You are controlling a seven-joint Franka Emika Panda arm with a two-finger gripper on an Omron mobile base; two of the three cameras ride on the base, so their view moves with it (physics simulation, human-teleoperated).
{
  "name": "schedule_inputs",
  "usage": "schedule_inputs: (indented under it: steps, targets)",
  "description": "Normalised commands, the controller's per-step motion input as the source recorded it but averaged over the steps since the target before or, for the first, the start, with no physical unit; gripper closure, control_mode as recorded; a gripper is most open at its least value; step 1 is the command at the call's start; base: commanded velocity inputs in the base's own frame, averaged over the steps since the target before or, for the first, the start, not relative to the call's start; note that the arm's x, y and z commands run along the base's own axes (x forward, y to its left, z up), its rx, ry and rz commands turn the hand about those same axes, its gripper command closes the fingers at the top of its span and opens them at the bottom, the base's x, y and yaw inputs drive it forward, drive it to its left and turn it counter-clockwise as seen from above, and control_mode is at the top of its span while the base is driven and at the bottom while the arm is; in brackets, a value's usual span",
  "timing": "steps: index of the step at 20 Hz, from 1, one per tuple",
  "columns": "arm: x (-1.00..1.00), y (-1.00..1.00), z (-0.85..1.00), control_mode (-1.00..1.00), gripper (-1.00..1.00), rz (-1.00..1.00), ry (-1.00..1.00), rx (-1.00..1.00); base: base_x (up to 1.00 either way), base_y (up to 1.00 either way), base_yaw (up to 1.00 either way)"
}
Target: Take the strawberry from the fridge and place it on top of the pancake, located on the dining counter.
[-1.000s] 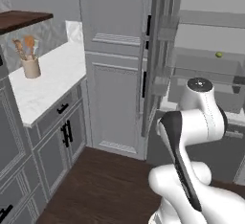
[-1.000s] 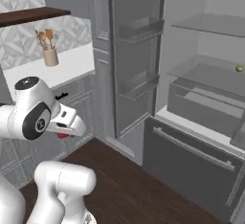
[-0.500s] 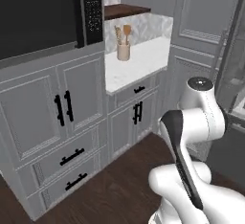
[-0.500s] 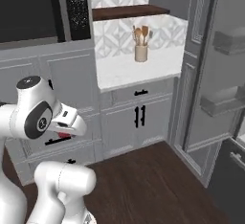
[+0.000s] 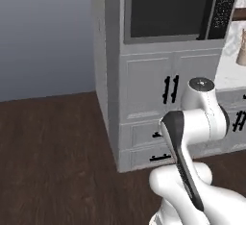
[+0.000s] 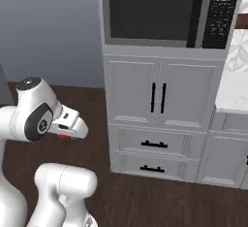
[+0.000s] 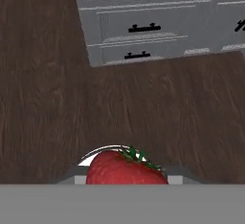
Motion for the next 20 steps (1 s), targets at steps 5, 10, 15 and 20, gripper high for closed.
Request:
schedule_inputs:
  steps: [5, 10, 15, 20]
  targets:
    - [0.0, 0.0, 0.0, 1.0, 1.0, 0.0, 0.0, 0.0, 0.04, 0.9, 0.76]
    - [0.0, 0.0, 0.0, 1.0, 1.0, 0.0, 0.0, 0.0, 0.72, 1.0, 0.27]
    - [0.0, 0.0, 0.0, 1.0, 1.0, 0.0, 0.0, 0.0, 0.88, 1.0, -0.25]
    - [0.0, 0.0, 0.0, 1.0, 1.0, 0.0, 0.0, 0.0, 1.0, 1.0, -0.37]
